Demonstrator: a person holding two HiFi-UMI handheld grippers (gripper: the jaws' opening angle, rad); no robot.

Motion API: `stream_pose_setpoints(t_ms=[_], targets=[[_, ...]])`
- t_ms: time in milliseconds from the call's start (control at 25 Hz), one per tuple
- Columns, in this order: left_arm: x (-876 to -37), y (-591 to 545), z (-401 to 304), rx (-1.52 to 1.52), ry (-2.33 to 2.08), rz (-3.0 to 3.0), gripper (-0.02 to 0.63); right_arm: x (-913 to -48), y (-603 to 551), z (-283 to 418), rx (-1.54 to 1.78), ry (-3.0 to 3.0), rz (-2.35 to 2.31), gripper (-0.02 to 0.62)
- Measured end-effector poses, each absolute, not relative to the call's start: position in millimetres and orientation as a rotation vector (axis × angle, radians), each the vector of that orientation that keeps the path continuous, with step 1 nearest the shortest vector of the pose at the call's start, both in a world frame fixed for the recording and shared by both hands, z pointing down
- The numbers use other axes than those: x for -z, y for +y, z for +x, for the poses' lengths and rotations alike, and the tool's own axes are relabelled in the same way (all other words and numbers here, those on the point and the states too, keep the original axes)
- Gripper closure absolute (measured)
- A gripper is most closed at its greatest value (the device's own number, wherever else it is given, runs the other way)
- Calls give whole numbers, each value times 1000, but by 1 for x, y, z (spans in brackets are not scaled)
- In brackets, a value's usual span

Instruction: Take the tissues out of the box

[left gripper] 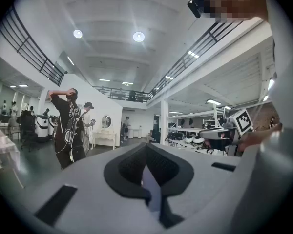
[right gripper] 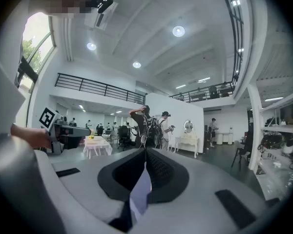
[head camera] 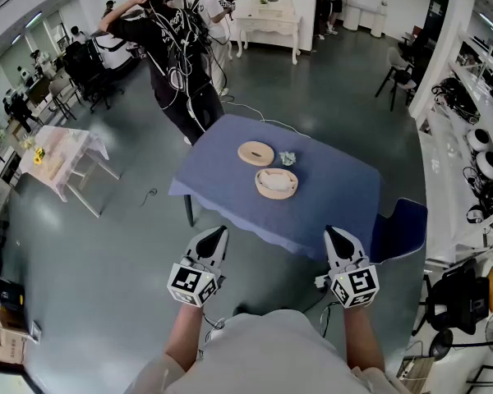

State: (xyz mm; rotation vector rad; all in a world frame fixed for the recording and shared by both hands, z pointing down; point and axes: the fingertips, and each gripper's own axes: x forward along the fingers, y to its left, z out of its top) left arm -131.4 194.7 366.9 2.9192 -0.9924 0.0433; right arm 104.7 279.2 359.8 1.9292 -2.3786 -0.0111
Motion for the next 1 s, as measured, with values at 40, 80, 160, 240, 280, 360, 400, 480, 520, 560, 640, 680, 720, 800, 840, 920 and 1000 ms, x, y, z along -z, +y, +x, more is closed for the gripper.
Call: stream_pose_setpoints(t_ms=[40, 80, 160, 240, 280, 360, 400, 480, 520, 560, 640, 680, 720, 800, 840, 920, 1000], targets=[[-367, 196, -131, -43, -993, 2919, 598, -360, 281, 104, 13, -2379, 1926, 559], [-368, 198, -130, -44, -993, 2919, 598, -360, 282, 104, 15, -2380, 1924, 560], [-368, 201, -128, -43, -993, 2919, 598, -360, 285, 106, 17, -2381, 1925, 560], [-368, 203, -126, -42, -990, 2919, 598, -360, 288, 108, 17, -2381, 1928, 560], [-368, 204, -125, -42, -989, 2919, 598, -360, 288, 109, 18, -2382, 1929, 560], [-368, 206, -124, -45, -988, 2917, 598, -358, 289, 110, 18, -2385, 1928, 560], [-368, 207, -123, -45, -987, 2916, 598, -358, 290, 110, 18, -2386, 1927, 560], [-368, 209, -122, -45, -987, 2914, 598, -357, 291, 111, 13, -2390, 1926, 559], [-368, 210, -122, -45, -989, 2911, 598, -357, 291, 112, 10, -2392, 1925, 560], [-368, 211, -122, -46, -991, 2909, 598, -357, 291, 112, 8, -2394, 1925, 559], [-369, 212, -121, -47, -996, 2905, 598, -356, 292, 112, 7, -2399, 1920, 558], [-369, 213, -120, -48, -998, 2903, 598, -356, 293, 113, 9, -2403, 1914, 558], [-369, 214, -119, -51, -1001, 2899, 598, -355, 294, 114, 10, -2409, 1910, 559], [-370, 216, -116, -57, -1008, 2893, 598, -355, 295, 117, 11, -2422, 1902, 558], [-371, 217, -115, -59, -1012, 2890, 598, -356, 295, 118, 10, -2428, 1893, 558], [-373, 218, -113, -64, -1017, 2886, 598, -358, 295, 118, 11, -2438, 1868, 558], [-374, 220, -111, -69, -1021, 2882, 598, -360, 295, 118, 9, -2443, 1851, 557]])
